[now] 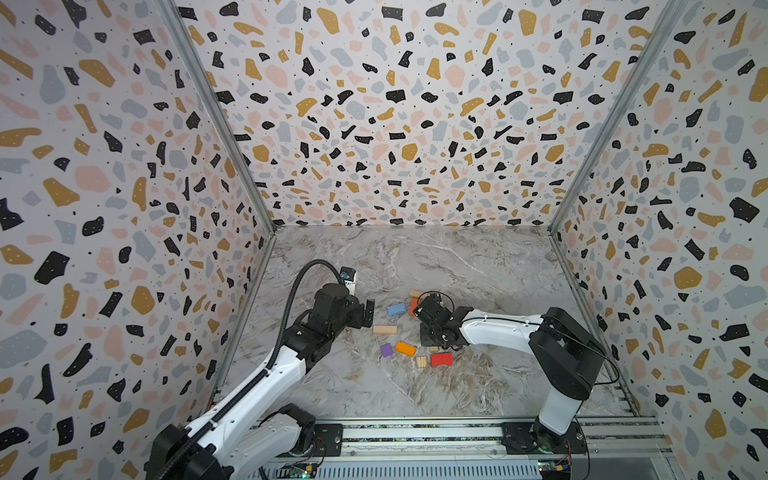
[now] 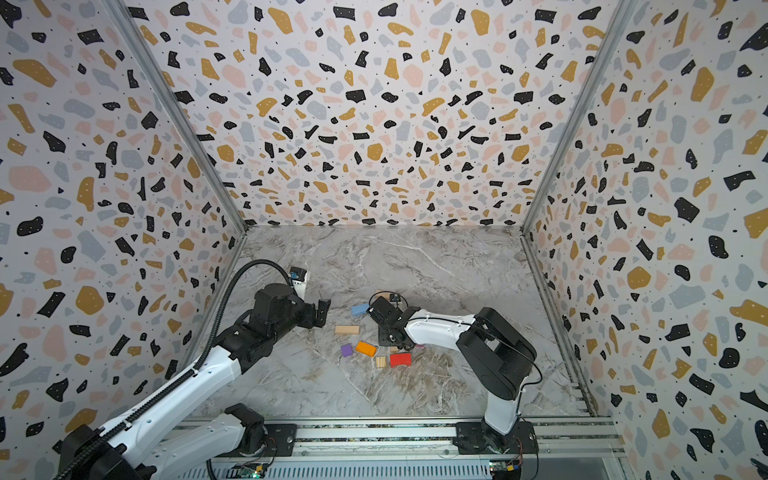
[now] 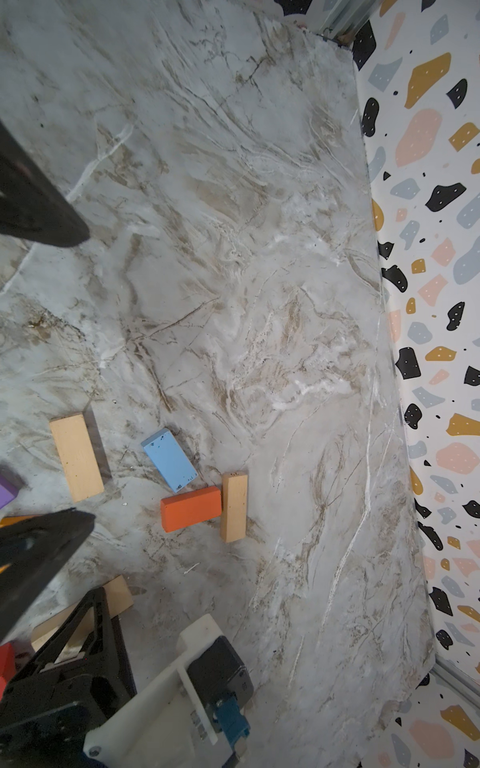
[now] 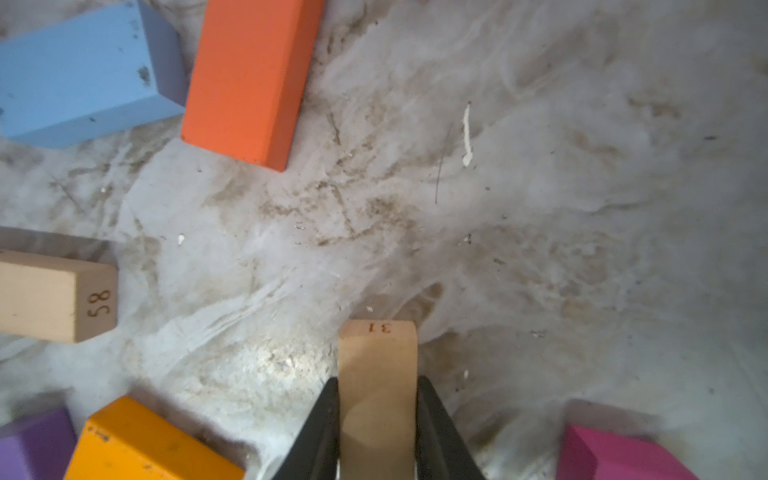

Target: Build the wood block tower

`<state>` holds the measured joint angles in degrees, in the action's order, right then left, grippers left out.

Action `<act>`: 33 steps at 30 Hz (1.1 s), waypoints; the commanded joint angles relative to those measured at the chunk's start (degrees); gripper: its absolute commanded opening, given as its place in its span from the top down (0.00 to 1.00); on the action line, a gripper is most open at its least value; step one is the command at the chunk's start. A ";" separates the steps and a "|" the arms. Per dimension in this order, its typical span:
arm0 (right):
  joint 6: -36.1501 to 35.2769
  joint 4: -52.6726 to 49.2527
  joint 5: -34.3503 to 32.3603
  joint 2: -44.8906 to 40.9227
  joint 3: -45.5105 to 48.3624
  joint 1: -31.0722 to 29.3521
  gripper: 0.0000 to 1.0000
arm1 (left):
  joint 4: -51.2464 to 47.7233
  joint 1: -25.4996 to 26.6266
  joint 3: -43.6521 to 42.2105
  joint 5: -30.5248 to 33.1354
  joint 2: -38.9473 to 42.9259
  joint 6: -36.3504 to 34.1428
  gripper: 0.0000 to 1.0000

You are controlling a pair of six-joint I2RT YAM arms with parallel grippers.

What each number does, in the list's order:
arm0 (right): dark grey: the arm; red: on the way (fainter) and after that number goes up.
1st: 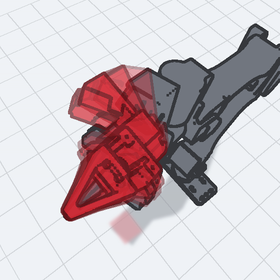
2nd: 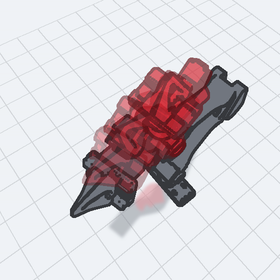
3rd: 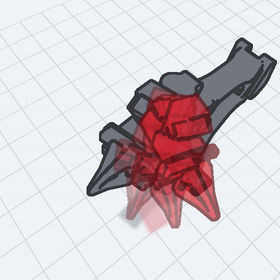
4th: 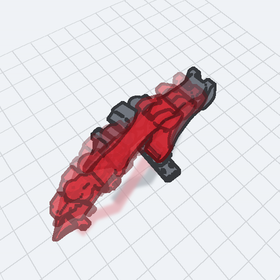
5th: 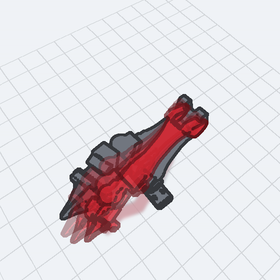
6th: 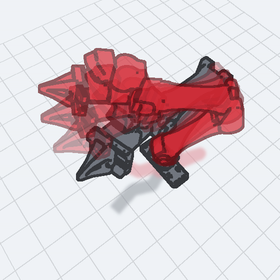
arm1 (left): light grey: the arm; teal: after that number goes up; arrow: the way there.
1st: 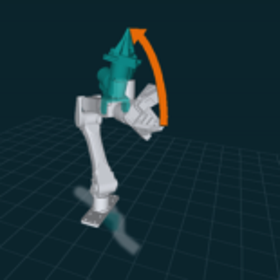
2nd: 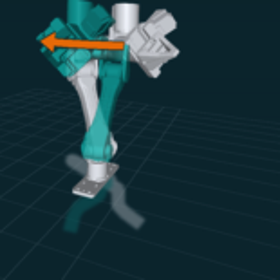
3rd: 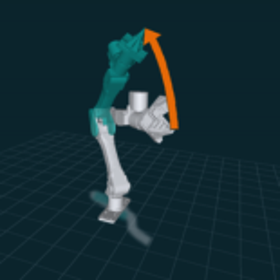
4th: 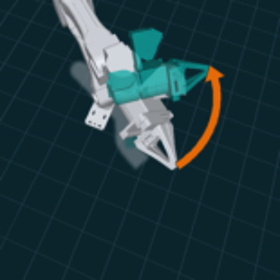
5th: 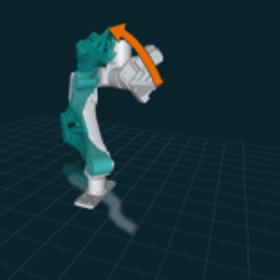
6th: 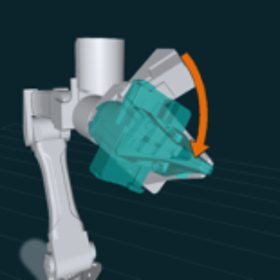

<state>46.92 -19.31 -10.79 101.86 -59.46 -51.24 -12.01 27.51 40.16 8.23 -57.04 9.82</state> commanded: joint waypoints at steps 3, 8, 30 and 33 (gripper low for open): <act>-1.49 -1.96 -0.36 0.00 -2.68 0.90 0.77 | 0.76 0.27 1.00 0.58 -0.36 0.13 0.00; -2.24 -1.71 1.38 -0.79 -3.73 4.11 0.80 | 0.71 0.27 0.97 0.38 -0.68 0.13 0.00; -15.42 -1.65 2.43 2.93 -8.38 18.08 0.77 | -0.43 0.27 1.41 -0.67 -3.48 0.24 0.00; -16.36 -1.17 2.37 3.40 -8.13 18.56 0.77 | -0.53 0.27 1.50 -0.76 -3.72 0.27 0.00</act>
<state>33.04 -19.97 -7.94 105.21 -67.77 -32.86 -12.95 27.51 40.16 7.92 -60.49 9.89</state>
